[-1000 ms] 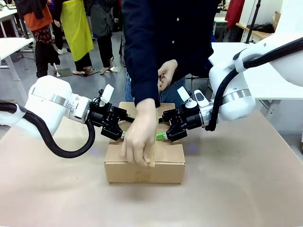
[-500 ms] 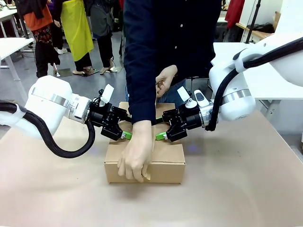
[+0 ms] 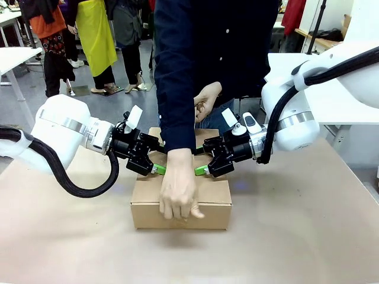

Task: Pack the gift set into the box.
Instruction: Press and hold the closed box until the human finishes sealing it.

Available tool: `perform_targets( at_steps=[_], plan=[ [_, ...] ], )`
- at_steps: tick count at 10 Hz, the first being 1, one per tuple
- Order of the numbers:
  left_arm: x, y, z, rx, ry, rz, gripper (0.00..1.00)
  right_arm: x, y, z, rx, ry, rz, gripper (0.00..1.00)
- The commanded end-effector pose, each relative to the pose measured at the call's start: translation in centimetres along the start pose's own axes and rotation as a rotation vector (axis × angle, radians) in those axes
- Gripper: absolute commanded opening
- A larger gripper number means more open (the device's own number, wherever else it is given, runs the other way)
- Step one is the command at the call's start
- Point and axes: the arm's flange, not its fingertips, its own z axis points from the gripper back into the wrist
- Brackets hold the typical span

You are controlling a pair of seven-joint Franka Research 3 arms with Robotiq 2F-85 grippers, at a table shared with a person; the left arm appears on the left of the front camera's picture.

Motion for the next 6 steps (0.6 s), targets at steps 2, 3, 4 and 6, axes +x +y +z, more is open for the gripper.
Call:
perform_targets(
  at_steps=[2,3,4,6],
  plan=[
    [-0.44,-0.28,0.01,-0.003,-0.005,-0.008,1.0,-0.15,0.02,-0.12,-0.001,0.003,-0.004,1.0],
    [-0.44,-0.28,0.01,-0.003,-0.005,-0.008,1.0,-0.15,0.02,-0.12,-0.001,0.003,-0.004,1.0],
    [-0.44,-0.28,0.01,-0.003,-0.005,-0.008,1.0,-0.15,0.02,-0.12,-0.001,0.003,-0.004,1.0],
    [-0.44,-0.28,0.01,-0.003,-0.005,-0.008,1.0,-0.15,0.02,-0.12,-0.001,0.003,-0.004,1.0]
  ],
)
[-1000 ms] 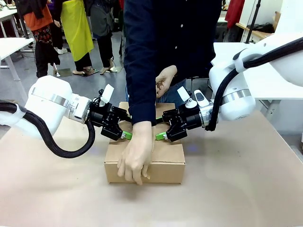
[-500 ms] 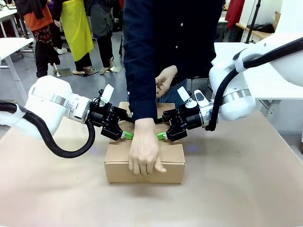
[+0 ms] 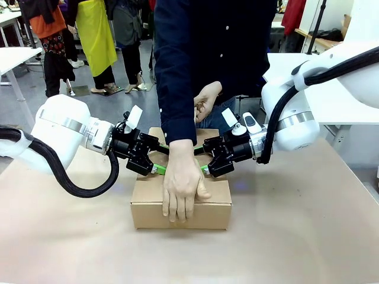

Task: Pack the gift set into the box.
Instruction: Press and hold the closed box until the human finishes sealing it.

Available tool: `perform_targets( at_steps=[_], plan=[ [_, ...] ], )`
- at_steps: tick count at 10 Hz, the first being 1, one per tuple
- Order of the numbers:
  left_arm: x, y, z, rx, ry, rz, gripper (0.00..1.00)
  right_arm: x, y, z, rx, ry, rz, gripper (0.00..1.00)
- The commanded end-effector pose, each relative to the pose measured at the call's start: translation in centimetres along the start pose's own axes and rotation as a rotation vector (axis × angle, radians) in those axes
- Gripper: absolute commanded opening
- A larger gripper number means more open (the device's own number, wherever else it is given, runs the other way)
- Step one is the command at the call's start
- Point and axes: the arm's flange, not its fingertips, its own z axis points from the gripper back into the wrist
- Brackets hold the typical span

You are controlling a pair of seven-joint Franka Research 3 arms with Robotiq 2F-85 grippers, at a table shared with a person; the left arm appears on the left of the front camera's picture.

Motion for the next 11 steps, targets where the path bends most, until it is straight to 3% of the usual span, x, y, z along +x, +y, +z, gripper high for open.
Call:
perform_targets(
  at_steps=[1,11],
  plan=[
    [-0.44,-0.28,0.01,-0.003,-0.005,-0.008,1.0,-0.15,0.03,-0.13,-0.001,0.003,-0.003,1.0],
    [-0.44,-0.28,0.01,-0.003,-0.005,-0.008,1.0,-0.15,0.03,-0.13,-0.001,0.003,-0.003,1.0]
  ],
)
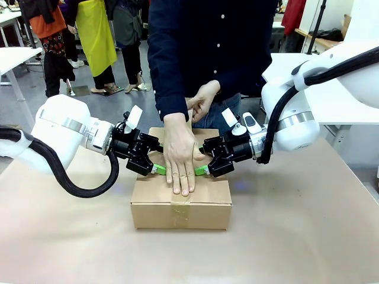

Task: Pack the gift set into the box.
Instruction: Press and hold the closed box until the human finishes sealing it.

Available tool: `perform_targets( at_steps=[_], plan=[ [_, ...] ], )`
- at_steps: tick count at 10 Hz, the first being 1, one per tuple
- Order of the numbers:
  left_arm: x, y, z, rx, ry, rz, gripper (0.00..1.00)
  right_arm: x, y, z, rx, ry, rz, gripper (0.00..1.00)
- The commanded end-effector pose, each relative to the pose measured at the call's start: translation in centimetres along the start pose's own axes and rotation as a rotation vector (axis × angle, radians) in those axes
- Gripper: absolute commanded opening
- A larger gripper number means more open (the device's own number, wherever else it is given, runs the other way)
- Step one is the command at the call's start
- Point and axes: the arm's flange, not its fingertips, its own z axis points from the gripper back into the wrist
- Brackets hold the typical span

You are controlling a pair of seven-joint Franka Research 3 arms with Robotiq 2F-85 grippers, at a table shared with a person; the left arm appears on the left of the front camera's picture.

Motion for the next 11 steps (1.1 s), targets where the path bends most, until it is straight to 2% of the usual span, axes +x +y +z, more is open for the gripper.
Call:
perform_targets(
  at_steps=[1,11],
  plan=[
    [-0.43,-0.28,0.01,-0.003,-0.005,-0.008,1.0,-0.14,0.02,-0.13,-0.001,0.003,-0.003,1.0],
    [-0.43,-0.28,0.01,-0.003,-0.005,-0.008,1.0,-0.14,0.02,-0.13,-0.001,0.003,-0.003,1.0]
  ],
)
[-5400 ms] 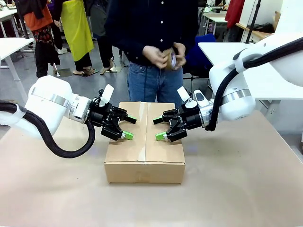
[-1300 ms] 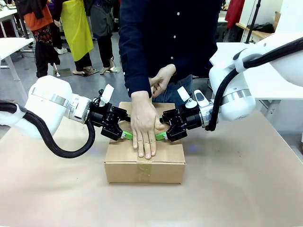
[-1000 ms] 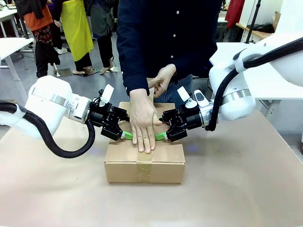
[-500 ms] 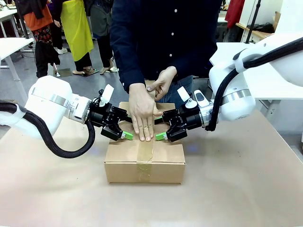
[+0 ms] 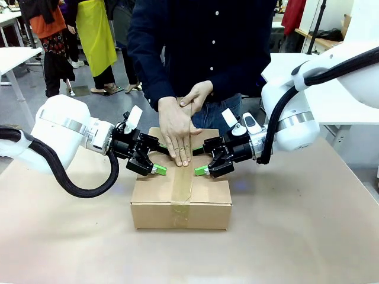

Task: Pack the gift set into the box.
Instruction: Press and hold the closed box until the human finishes sealing it.

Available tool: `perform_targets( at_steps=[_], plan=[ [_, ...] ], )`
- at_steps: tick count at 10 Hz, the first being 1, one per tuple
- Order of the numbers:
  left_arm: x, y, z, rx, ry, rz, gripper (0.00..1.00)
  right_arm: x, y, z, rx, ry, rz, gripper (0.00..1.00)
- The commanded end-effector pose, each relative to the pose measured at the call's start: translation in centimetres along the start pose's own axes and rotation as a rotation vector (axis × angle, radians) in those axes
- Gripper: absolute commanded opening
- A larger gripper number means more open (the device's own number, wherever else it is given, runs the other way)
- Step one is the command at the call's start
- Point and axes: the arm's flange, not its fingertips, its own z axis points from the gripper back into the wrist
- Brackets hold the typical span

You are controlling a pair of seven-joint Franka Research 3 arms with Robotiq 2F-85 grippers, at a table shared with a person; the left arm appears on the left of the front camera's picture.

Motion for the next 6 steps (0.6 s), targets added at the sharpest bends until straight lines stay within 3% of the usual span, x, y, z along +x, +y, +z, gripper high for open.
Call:
perform_targets(
  at_steps=[1,6],
  plan=[
    [-0.39,-0.26,0.01,-0.003,-0.005,-0.009,1.0,-0.08,-0.01,-0.12,-0.002,0.003,-0.002,1.0],
    [-0.39,-0.26,0.01,-0.003,-0.005,-0.009,1.0,-0.08,-0.01,-0.12,-0.002,0.003,-0.002,1.0]
  ],
)
